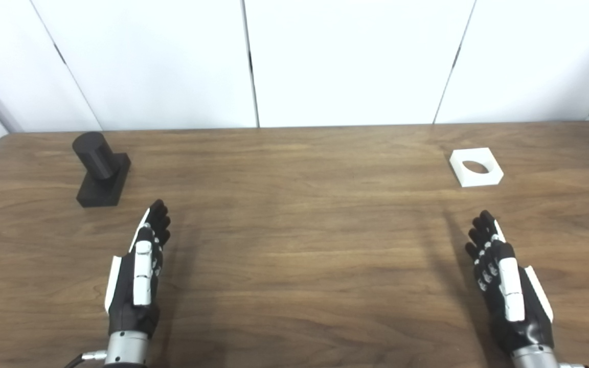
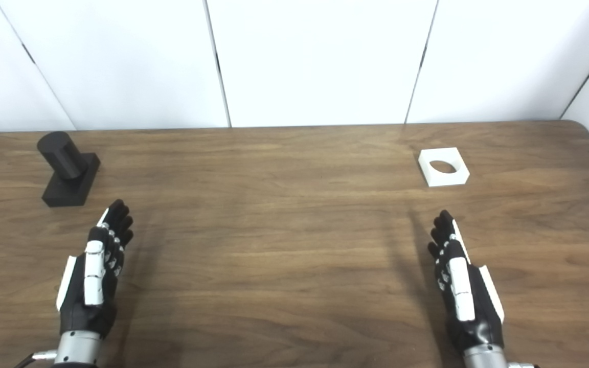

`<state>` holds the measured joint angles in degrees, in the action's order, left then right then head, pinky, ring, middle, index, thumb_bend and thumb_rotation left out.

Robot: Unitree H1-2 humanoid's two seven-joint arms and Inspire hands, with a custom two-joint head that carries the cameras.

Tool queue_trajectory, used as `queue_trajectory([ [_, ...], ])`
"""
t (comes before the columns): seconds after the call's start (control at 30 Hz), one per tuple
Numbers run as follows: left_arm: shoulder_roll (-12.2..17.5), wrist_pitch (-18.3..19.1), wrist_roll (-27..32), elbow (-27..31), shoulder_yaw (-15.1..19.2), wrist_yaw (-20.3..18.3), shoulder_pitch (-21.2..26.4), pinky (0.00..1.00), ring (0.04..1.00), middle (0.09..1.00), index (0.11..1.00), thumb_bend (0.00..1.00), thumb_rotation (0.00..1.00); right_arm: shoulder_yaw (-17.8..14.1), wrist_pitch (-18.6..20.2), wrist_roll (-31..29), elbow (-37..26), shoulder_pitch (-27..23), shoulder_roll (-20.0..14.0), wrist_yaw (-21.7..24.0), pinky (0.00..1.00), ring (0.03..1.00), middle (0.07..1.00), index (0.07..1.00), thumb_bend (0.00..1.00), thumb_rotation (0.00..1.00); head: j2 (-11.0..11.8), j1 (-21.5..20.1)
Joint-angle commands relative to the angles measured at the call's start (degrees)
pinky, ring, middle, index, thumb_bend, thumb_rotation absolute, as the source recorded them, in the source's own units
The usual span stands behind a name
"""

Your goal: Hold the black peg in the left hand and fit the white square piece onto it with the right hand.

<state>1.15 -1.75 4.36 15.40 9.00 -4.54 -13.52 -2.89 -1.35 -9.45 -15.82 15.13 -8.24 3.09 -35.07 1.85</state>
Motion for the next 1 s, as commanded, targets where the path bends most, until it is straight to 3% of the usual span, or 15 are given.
queue_trajectory([
  [0.0, 0.20, -3.63, -0.54, -0.50, -0.24, 0.21, -7.45, 0.98, 0.971, 0.965, 0.949, 0.50, 1.00, -0.22, -2.64, -0.12, 0.22, -2.16, 1.36, 0.11, 1.00, 1.000, 1.000, 1.000, 0.52, 1.00, 0.25, 0.00],
  [0.17, 0.08, -4.51, -0.90, -1.91, -0.12, 0.66, -6.77, 0.97, 0.965, 0.958, 0.943, 0.51, 1.00, -0.05, -3.95, 0.11, 0.17, -2.67, 1.59, -0.16, 1.00, 1.000, 1.000, 1.000, 0.53, 1.00, 0.78, 0.06],
  [0.43, 0.35, -5.03, -1.22, -2.64, -0.40, 0.39, -6.27, 0.97, 0.970, 0.966, 0.957, 0.52, 1.00, 0.25, 0.06, -0.38, -5.22, -3.41, 1.66, -0.97, 1.00, 1.000, 1.000, 1.000, 0.53, 1.00, 1.36, 0.33],
  [0.97, 0.47, -5.52, -1.27, -3.05, -0.77, -0.06, -6.29, 1.00, 0.982, 0.986, 0.982, 0.52, 1.00, 0.33, 2.41, -0.88, -5.05, -4.64, 1.29, -0.93, 1.00, 1.000, 1.000, 1.000, 0.49, 1.00, 1.32, 0.49],
])
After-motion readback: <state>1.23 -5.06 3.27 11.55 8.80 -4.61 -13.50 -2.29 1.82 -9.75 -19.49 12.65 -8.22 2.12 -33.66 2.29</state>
